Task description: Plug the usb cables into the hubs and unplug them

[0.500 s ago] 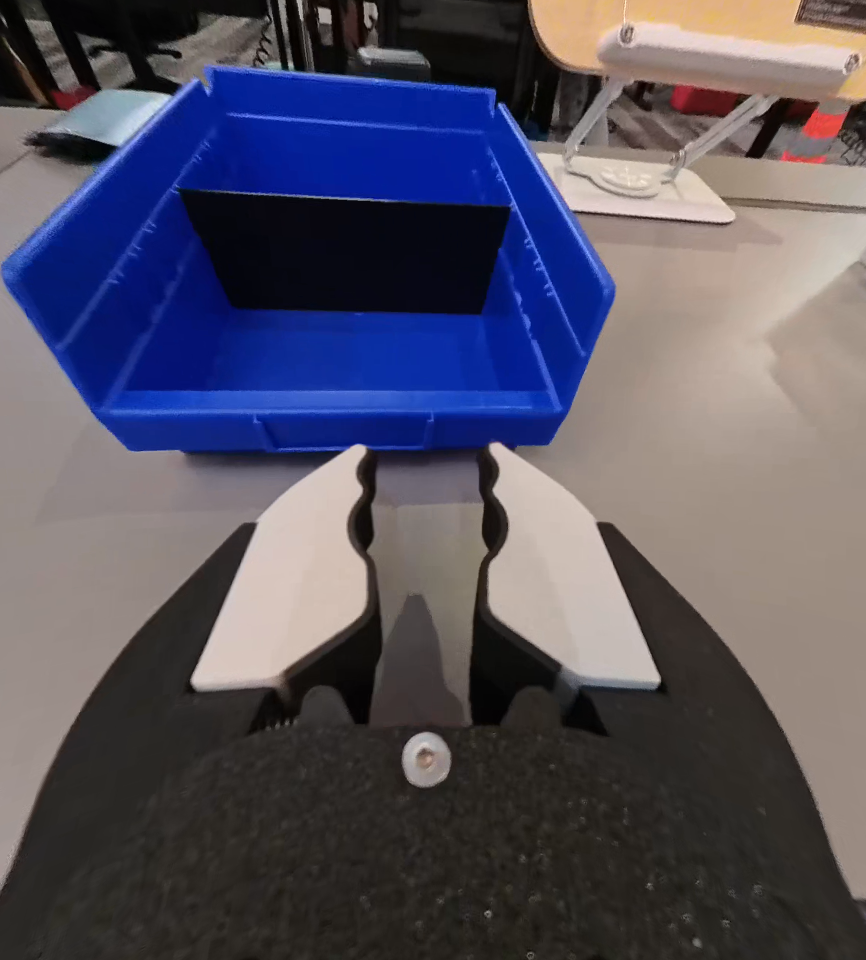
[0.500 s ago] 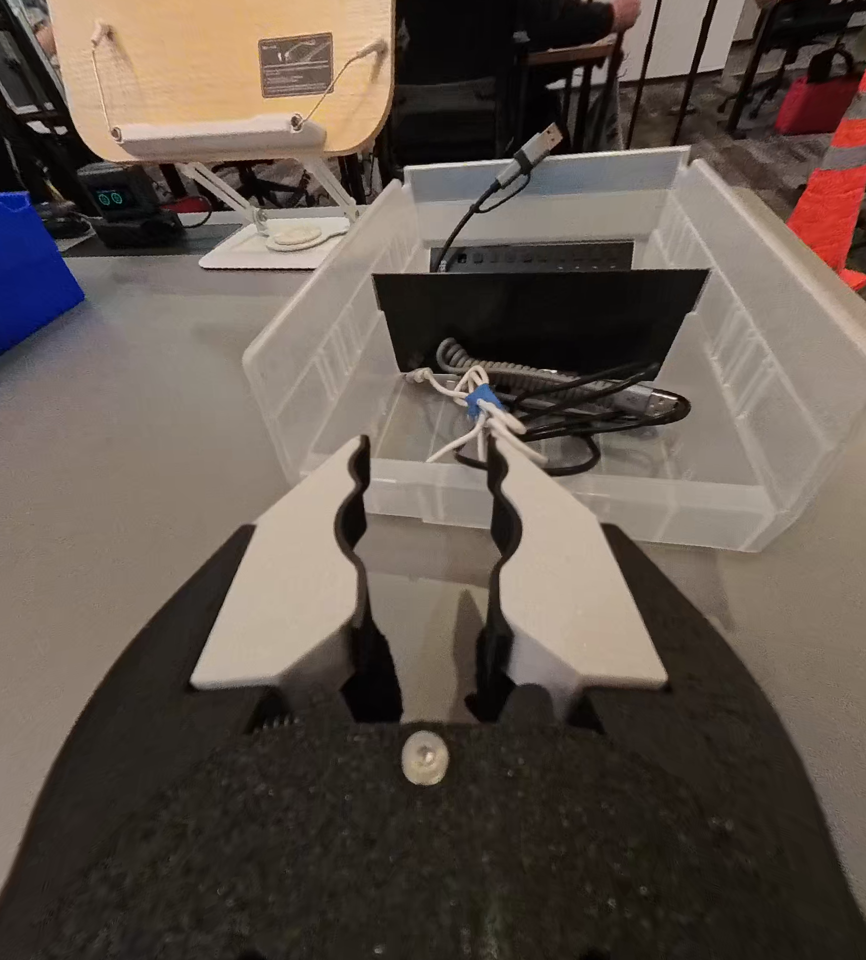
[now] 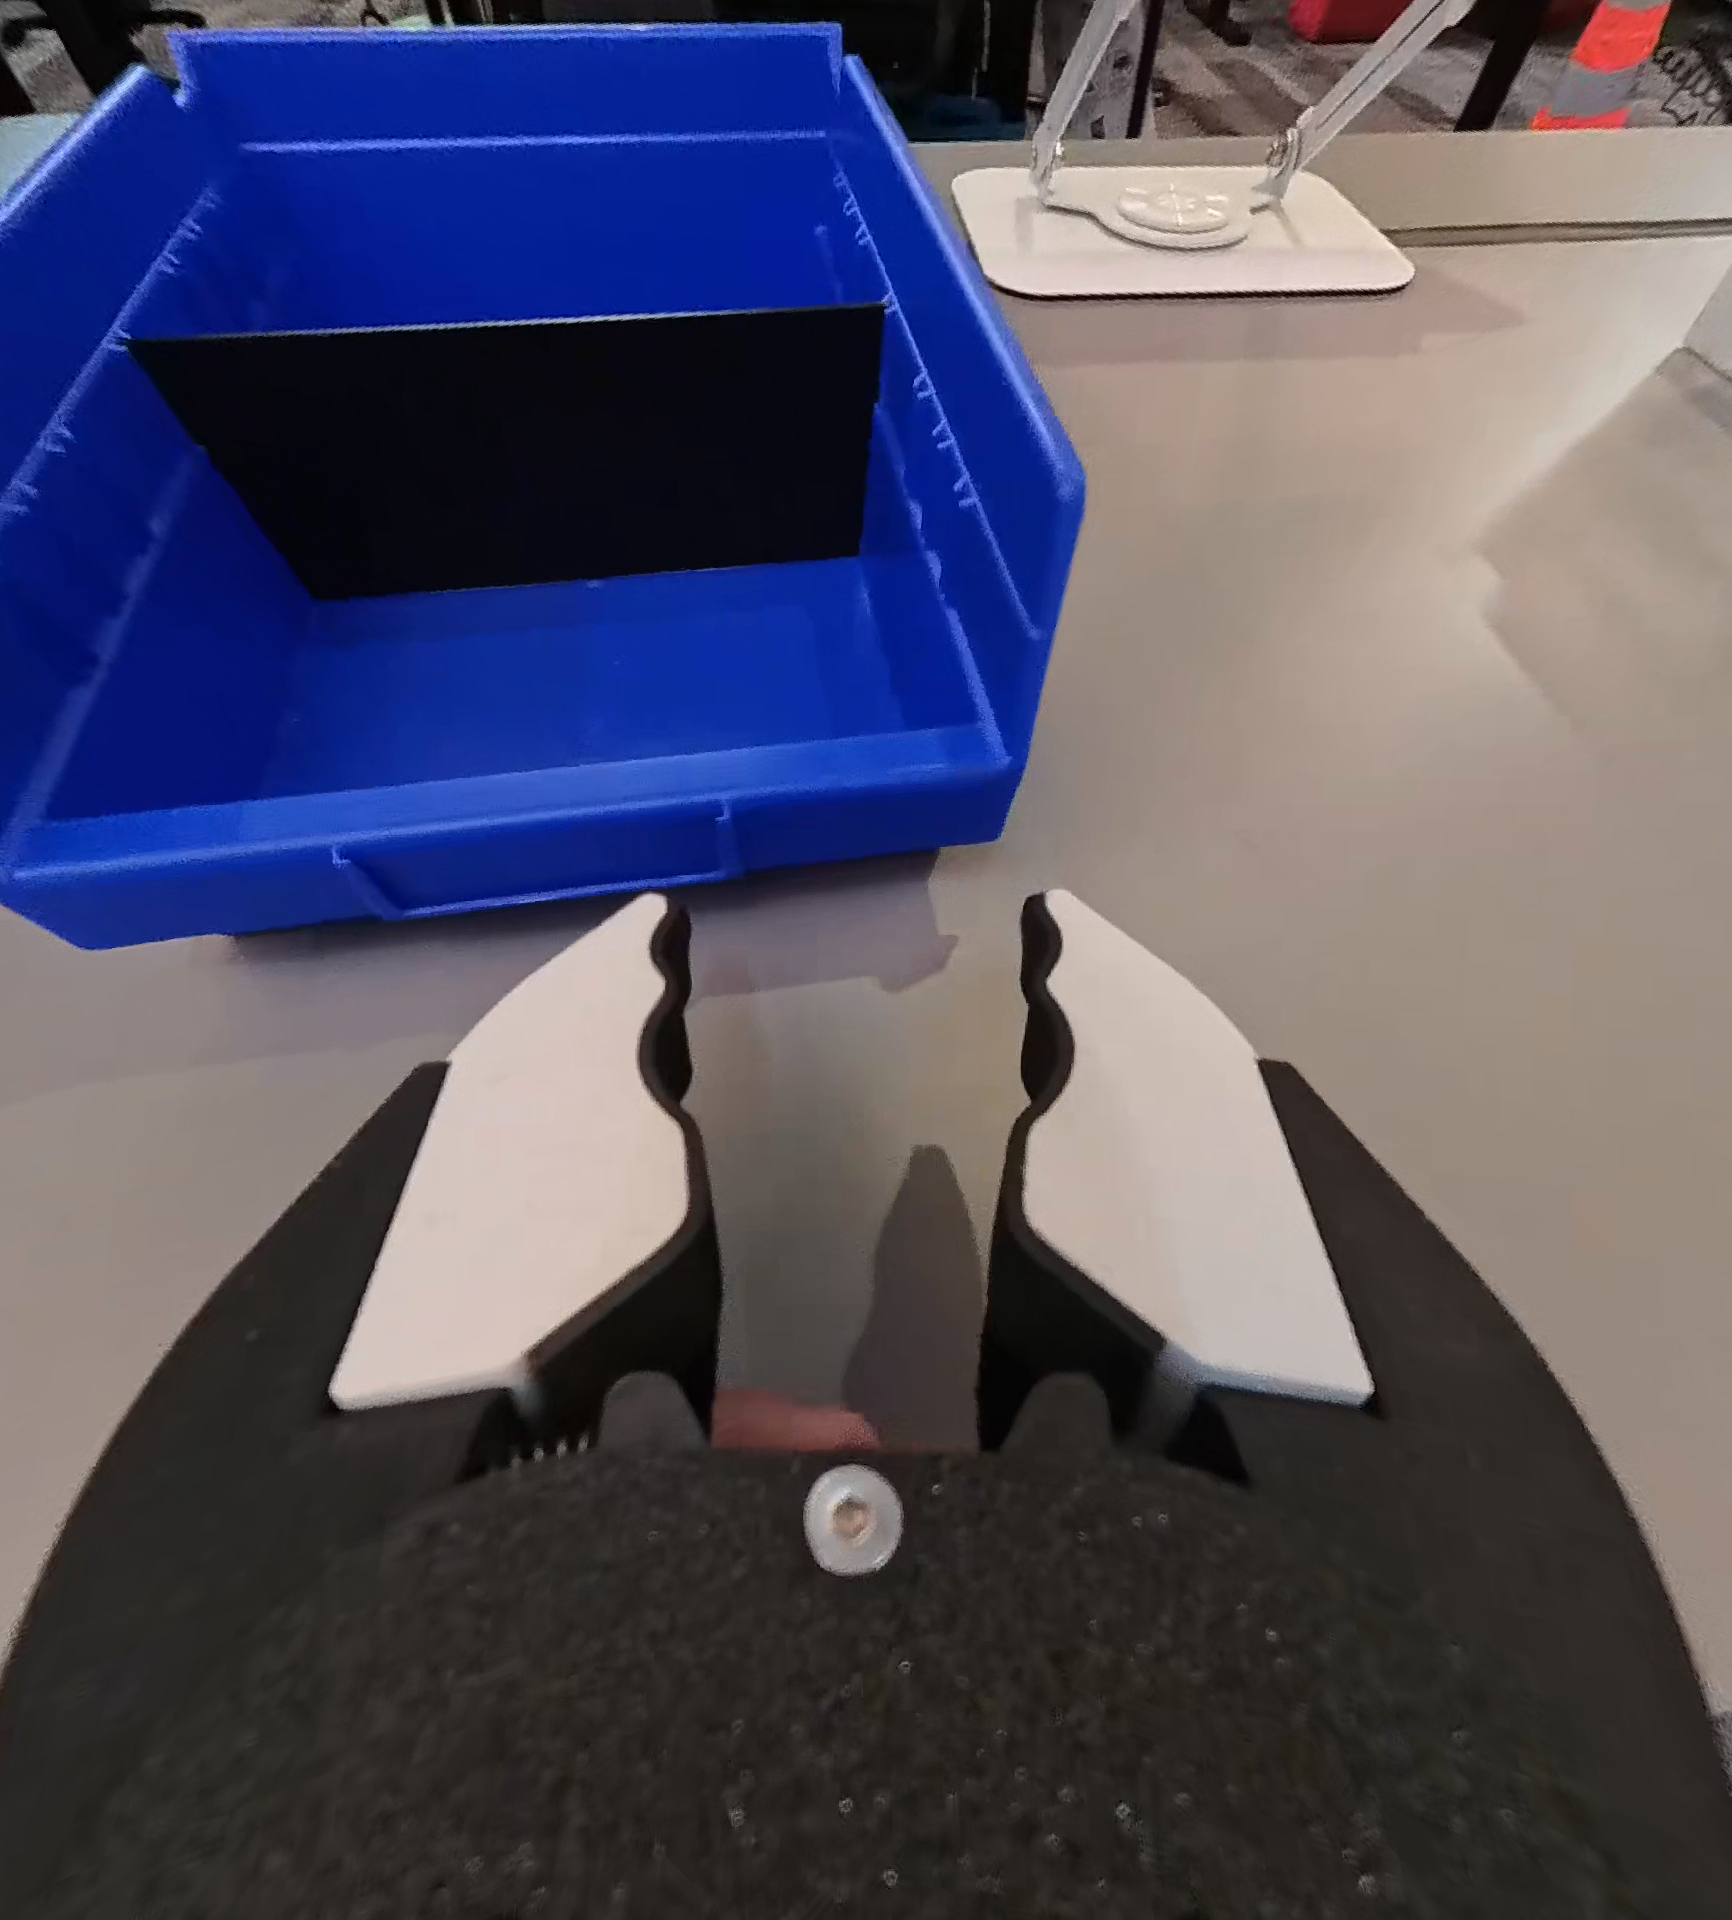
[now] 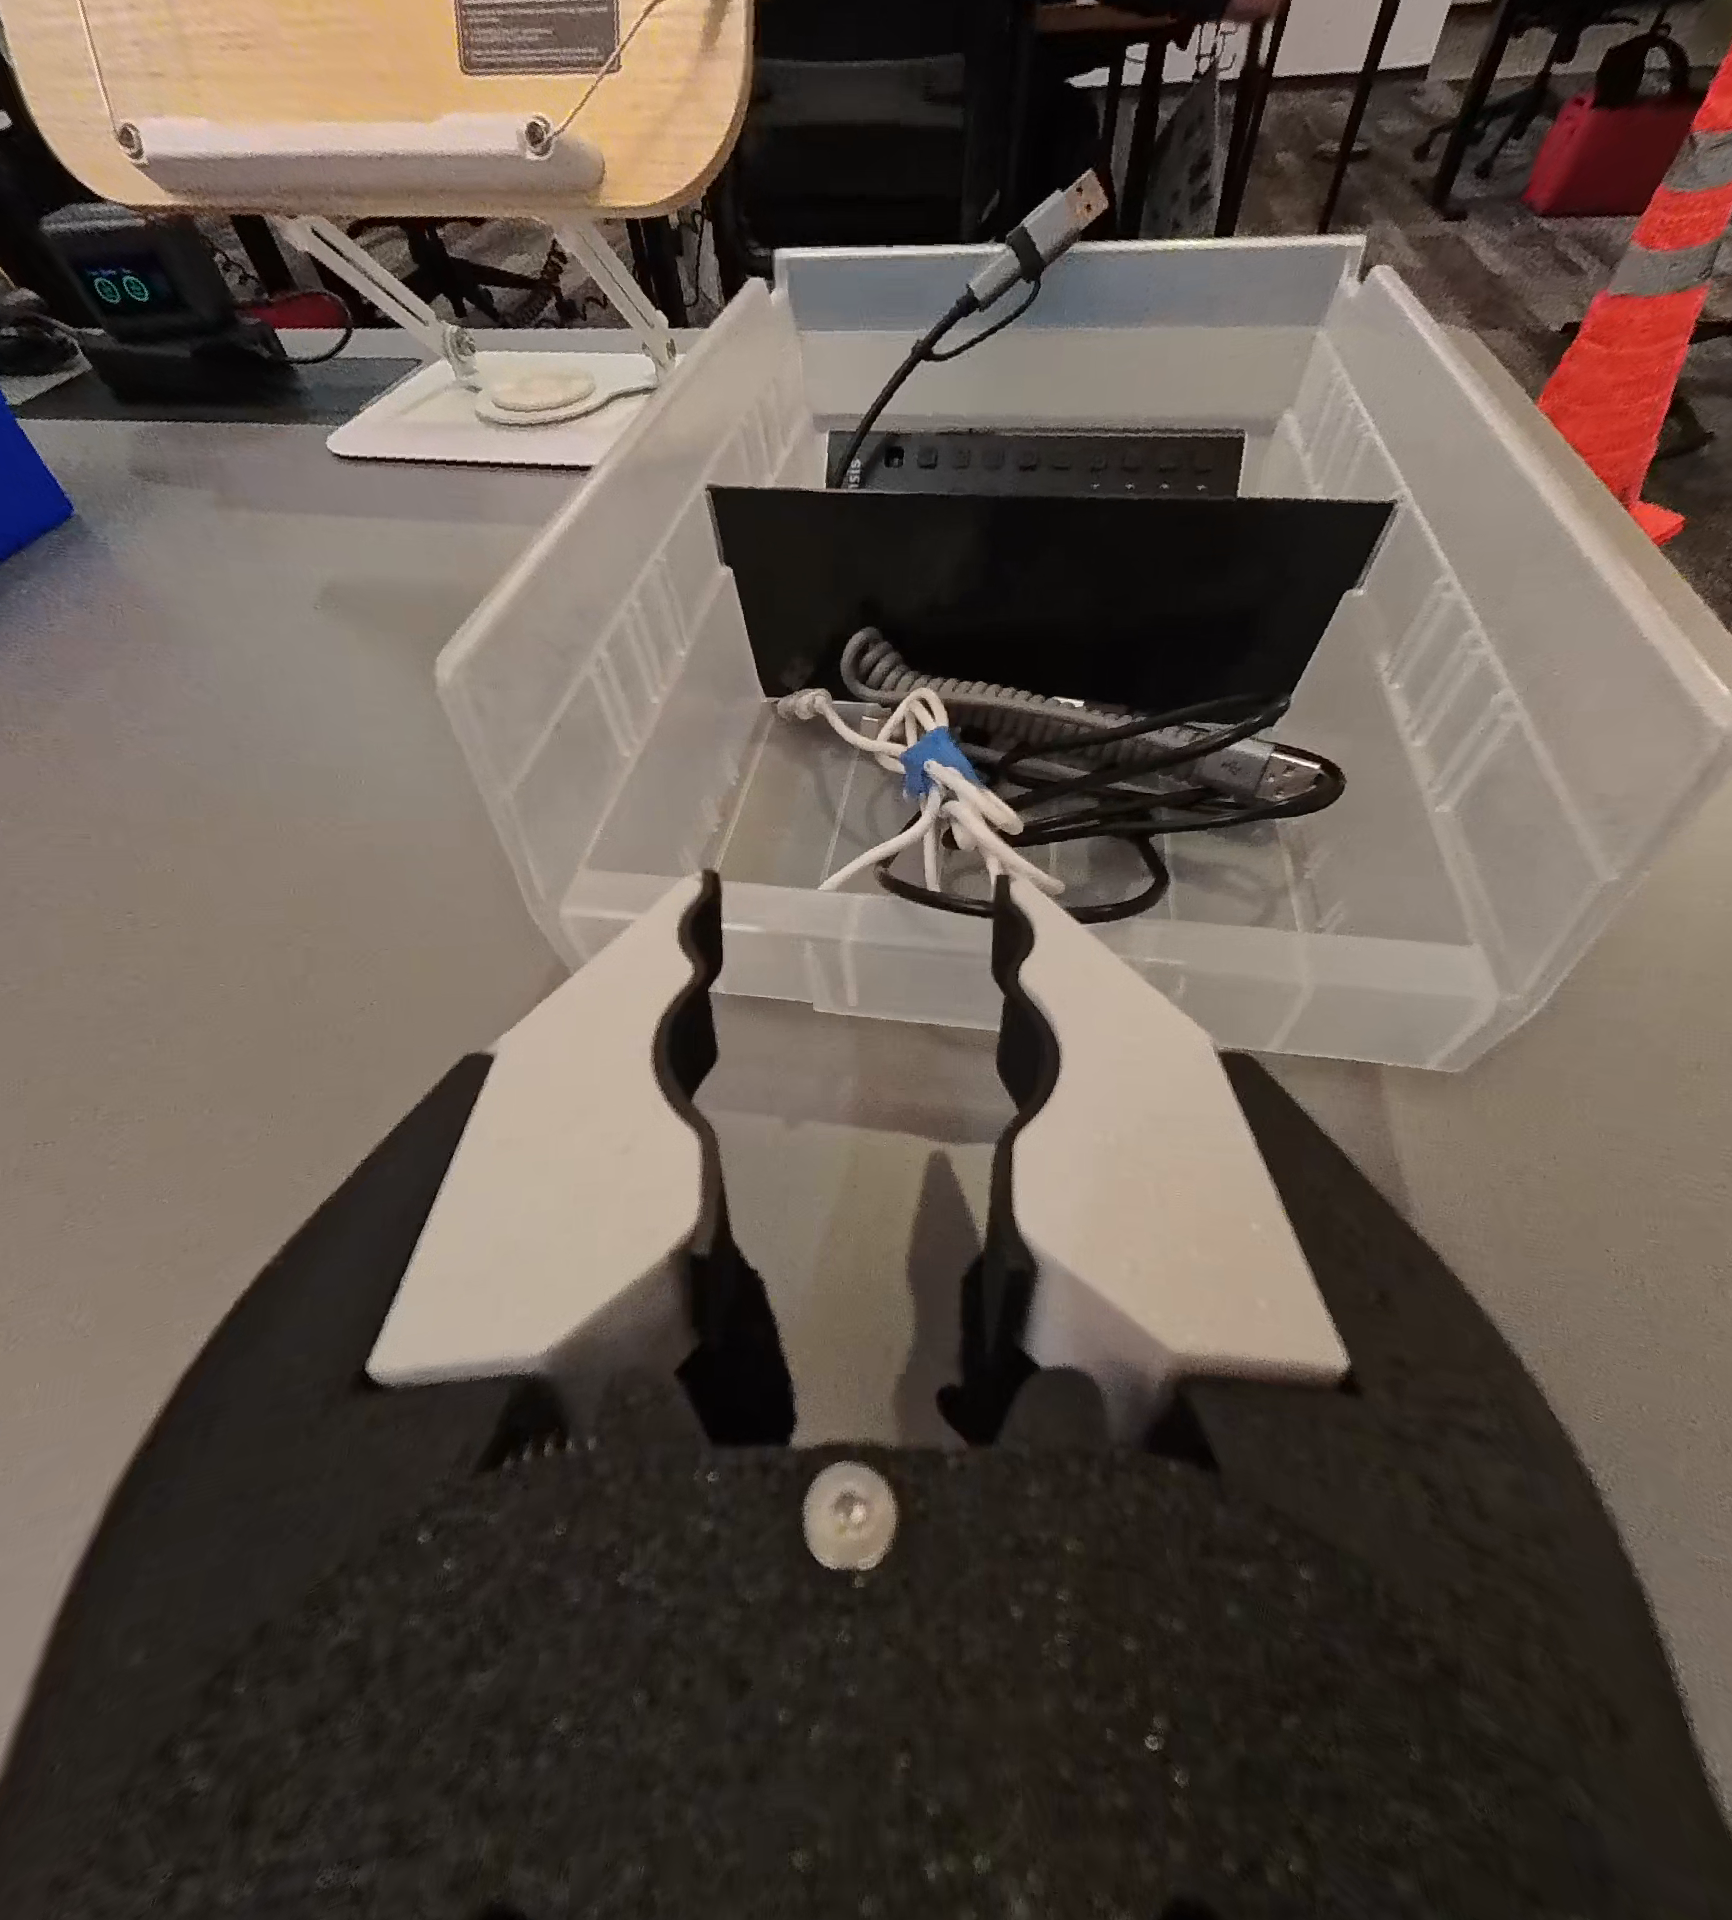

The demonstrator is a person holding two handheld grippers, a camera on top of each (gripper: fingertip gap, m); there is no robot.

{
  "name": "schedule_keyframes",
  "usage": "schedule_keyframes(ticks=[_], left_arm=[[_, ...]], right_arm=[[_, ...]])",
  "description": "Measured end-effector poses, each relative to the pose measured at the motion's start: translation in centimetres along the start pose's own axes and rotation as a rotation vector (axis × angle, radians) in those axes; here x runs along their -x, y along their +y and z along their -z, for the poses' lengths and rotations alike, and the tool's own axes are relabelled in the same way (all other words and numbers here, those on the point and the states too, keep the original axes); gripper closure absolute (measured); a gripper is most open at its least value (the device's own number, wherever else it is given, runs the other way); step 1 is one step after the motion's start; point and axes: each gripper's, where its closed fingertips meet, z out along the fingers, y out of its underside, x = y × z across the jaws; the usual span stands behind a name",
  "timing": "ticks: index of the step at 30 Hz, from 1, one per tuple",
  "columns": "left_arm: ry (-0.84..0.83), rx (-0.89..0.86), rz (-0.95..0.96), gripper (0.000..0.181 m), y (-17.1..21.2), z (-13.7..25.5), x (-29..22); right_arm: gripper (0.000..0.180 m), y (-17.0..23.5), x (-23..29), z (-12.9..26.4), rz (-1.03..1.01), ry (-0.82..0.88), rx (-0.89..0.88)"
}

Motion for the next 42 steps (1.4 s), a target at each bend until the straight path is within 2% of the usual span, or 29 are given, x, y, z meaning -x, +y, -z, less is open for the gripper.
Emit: schedule_keyframes(ticks=[5, 7, 9, 10, 11, 14, 18, 21, 23, 25, 28, 31, 34, 36, 40, 42], left_arm=[[-0.001, -0.088, -0.048, 0.119, -1.3, 0.6, -1.2], [-0.001, -0.115, -0.087, 0.119, -1.8, 0.8, -1.9], [0.021, -0.105, -0.127, 0.123, -1.7, 0.9, -2.9], [0.037, -0.101, -0.149, 0.133, -1.6, 0.9, -3.6], [0.063, -0.108, -0.172, 0.135, -1.6, 0.8, -4.5], [0.141, -0.106, -0.23, 0.122, -1.2, 0.4, -7.6], [0.218, -0.061, -0.357, 0.119, 0.2, -0.2, -11.7], [0.261, -0.039, -0.433, 0.121, 1.0, -0.2, -14.4], [0.329, -0.053, -0.432, 0.123, 1.0, 0.3, -16.9], [0.433, -0.09, -0.376, 0.116, 0.4, 1.2, -20.0], [0.515, -0.102, -0.312, 0.112, -0.2, 1.5, -23.8], [0.499, -0.126, -0.31, 0.112, -1.4, -0.2, -26.1], [0.467, -0.111, -0.245, 0.112, -3.1, -3.3, -27.7], [0.461, -0.102, -0.208, 0.111, -4.3, -5.4, -28.8], [0.538, -0.075, -0.241, 0.108, -5.4, -8.7, -32.1], [0.538, -0.034, -0.263, 0.116, -5.2, -10.2, -33.1]], right_arm=[[0.135, -0.6, 1.7, 0.6, 0.106, -0.047, -0.031], [0.146, -1.0, 4.8, 1.3, 0.139, -0.173, -0.054], [0.138, -0.7, 8.2, 1.9, 0.082, -0.336, -0.031], [0.133, -0.8, 8.9, 1.7, 0.041, -0.357, -0.032], [0.129, -1.0, 9.3, 1.3, 0.02, -0.348, -0.033], [0.123, -1.3, 8.2, -1.4, 0.085, -0.178, -0.006], [0.126, -0.6, 9.7, -3.6, 0.098, -0.156, 0.099], [0.136, 0.0, 11.6, -2.8, 0.189, -0.211, 0.101], [0.149, 0.6, 14.5, -1.2, 0.173, -0.343, 0.098], [0.142, 0.4, 16.4, 0.6, 0.161, -0.398, 0.067], [0.133, -2.0, 15.3, 3.4, 0.276, -0.261, -0.062], [0.128, -4.6, 10.5, 5.5, 0.254, -0.018, -0.174], [0.123, -4.2, 4.1, 6.0, 0.156, 0.243, -0.159], [0.122, -2.7, 0.9, 6.1, 0.107, 0.352, -0.12], [0.123, 1.4, -1.8, 4.0, -0.069, 0.342, 0.024], [0.13, 2.8, -1.9, 2.4, -0.142, 0.309, 0.084]])
